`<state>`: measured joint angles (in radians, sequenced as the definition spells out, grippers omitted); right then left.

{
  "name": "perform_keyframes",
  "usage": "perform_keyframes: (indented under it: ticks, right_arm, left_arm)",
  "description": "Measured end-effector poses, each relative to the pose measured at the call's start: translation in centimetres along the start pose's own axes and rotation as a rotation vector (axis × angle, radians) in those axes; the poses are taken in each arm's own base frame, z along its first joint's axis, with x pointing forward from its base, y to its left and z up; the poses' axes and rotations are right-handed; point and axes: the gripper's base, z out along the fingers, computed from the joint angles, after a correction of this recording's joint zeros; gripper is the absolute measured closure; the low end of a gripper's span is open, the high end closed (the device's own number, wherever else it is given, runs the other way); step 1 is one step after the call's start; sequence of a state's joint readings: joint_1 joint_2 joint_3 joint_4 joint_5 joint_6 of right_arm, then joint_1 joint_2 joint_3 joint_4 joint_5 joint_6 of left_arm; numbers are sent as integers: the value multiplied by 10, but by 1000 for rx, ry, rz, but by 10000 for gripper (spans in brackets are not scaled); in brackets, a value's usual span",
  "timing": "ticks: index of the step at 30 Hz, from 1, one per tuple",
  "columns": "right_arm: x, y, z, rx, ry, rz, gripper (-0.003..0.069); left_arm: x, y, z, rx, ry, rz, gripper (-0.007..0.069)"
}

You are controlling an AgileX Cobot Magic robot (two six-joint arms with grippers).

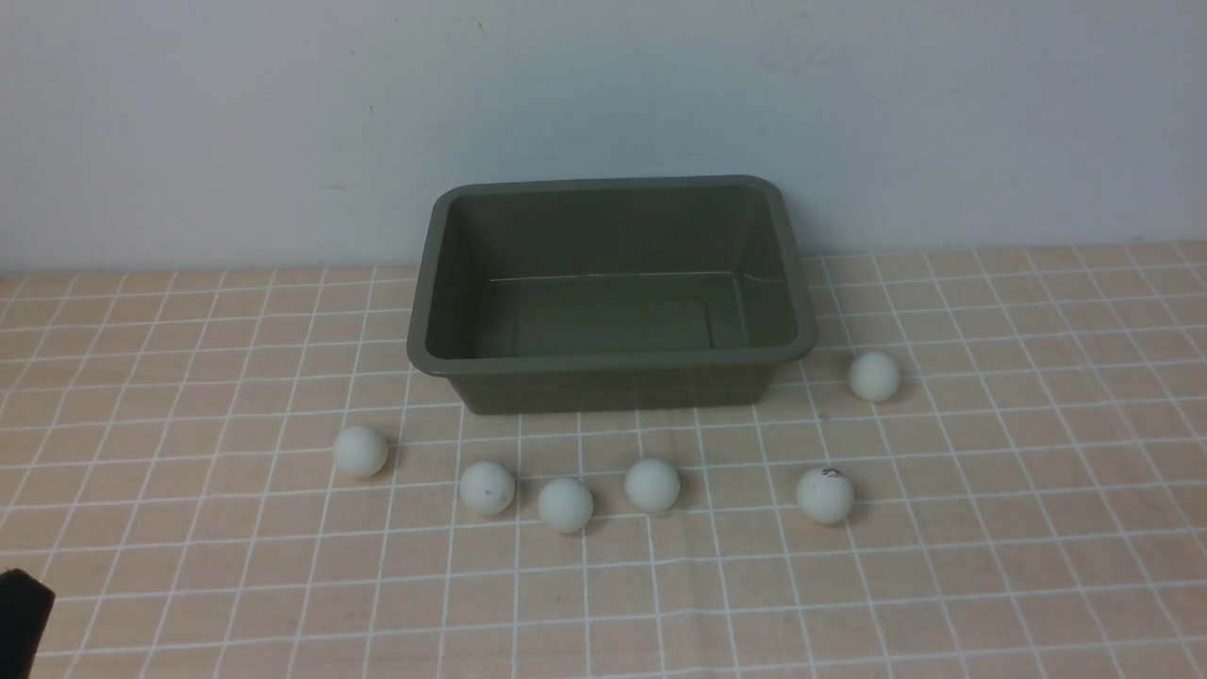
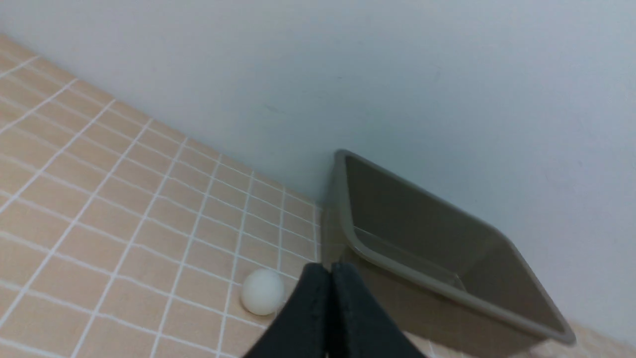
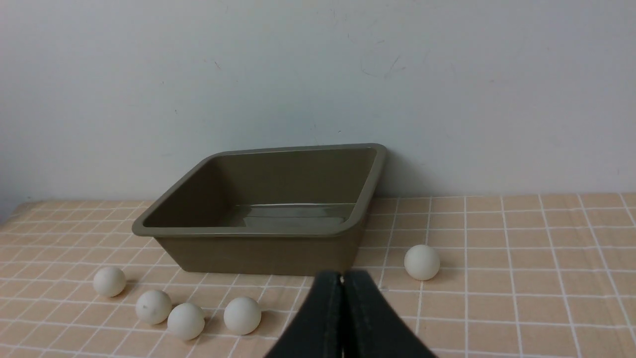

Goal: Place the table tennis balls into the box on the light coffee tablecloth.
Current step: 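Reach for and grasp a ping pong ball on the table beside the basket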

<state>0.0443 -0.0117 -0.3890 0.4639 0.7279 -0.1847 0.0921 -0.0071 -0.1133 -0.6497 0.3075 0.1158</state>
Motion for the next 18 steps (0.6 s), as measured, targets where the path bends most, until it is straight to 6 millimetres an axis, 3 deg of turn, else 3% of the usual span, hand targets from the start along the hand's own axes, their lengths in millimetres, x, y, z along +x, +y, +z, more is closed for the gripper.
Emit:
perform_keyframes:
  ticks: [4, 8, 14, 18]
  right_arm:
    - [2, 0, 0, -4, 17, -73, 677]
    - [3, 1, 0, -8, 32, -165, 677]
    - [4, 1, 0, -18, 43, -211, 677]
    - [4, 3, 0, -38, 44, -188, 677]
  left_arm:
    - [-29, -32, -6, 87, 177, 242, 693]
    - [-51, -48, 1, 100, 364, 378, 690]
    - [-91, -56, 35, 40, 565, 557, 608]
    - [-105, -54, 66, 7, 644, 598, 473]
